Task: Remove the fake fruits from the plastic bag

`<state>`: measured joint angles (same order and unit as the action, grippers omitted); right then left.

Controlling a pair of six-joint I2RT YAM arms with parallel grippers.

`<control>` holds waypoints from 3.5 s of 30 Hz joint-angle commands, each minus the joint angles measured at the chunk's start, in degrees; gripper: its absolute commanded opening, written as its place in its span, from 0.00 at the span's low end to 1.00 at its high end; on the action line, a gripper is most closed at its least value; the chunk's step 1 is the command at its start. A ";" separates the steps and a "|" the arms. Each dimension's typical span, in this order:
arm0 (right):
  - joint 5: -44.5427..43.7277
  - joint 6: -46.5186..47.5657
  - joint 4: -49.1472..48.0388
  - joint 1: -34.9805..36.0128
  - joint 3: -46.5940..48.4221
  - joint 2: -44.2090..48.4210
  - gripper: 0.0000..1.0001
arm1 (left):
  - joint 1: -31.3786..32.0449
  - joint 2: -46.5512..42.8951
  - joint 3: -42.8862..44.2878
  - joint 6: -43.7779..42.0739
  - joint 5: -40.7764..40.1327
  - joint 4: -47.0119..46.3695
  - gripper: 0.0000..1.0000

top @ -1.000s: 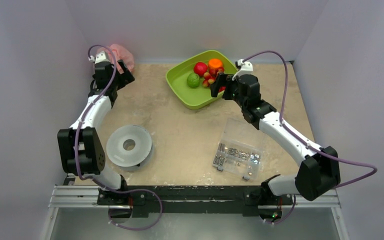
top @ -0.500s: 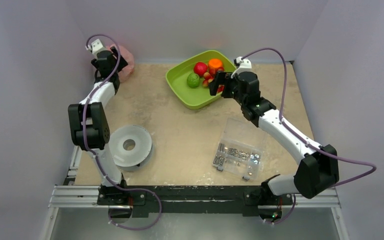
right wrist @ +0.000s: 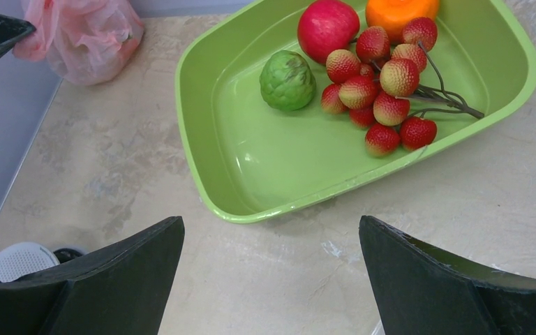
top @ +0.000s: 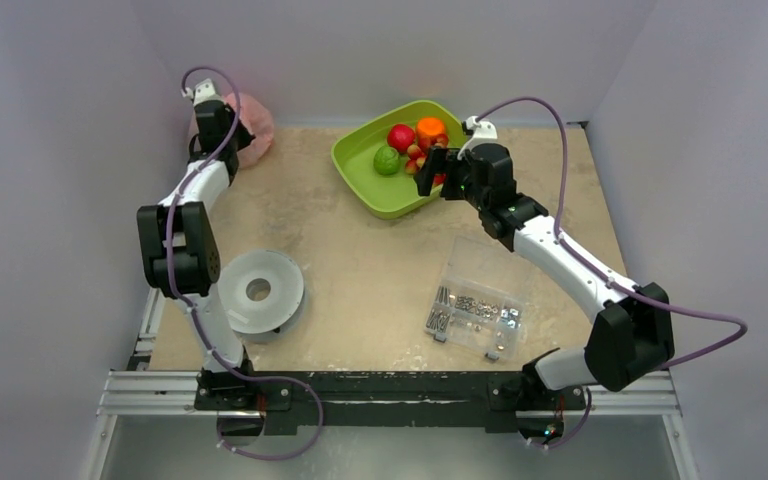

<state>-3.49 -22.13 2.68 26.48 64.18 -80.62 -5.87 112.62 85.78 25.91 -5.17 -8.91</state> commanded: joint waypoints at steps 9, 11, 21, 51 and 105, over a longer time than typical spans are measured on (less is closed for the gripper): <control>0.45 1.10 -1.49 0.15 2.09 2.02 0.99 | 4.97 -18.44 -12.85 -0.94 20.11 11.98 0.00; 0.84 0.96 -2.33 0.08 1.40 2.27 0.99 | 7.48 -20.81 -15.54 -1.49 21.46 12.66 0.00; 0.03 0.70 -3.04 0.07 0.91 3.01 0.99 | 16.25 -29.21 -25.69 3.67 28.13 17.88 0.00; 13.87 0.36 -12.52 7.85 -0.69 -4.15 0.99 | 25.83 -55.10 -25.22 -8.78 10.24 37.14 0.81; 0.38 -8.54 -3.97 18.97 16.21 -25.34 0.02 | 15.98 -14.97 -6.25 -17.99 30.29 43.30 0.35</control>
<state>-1.96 -33.10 0.23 45.12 82.39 -110.56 9.93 96.77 76.64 7.97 22.90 33.41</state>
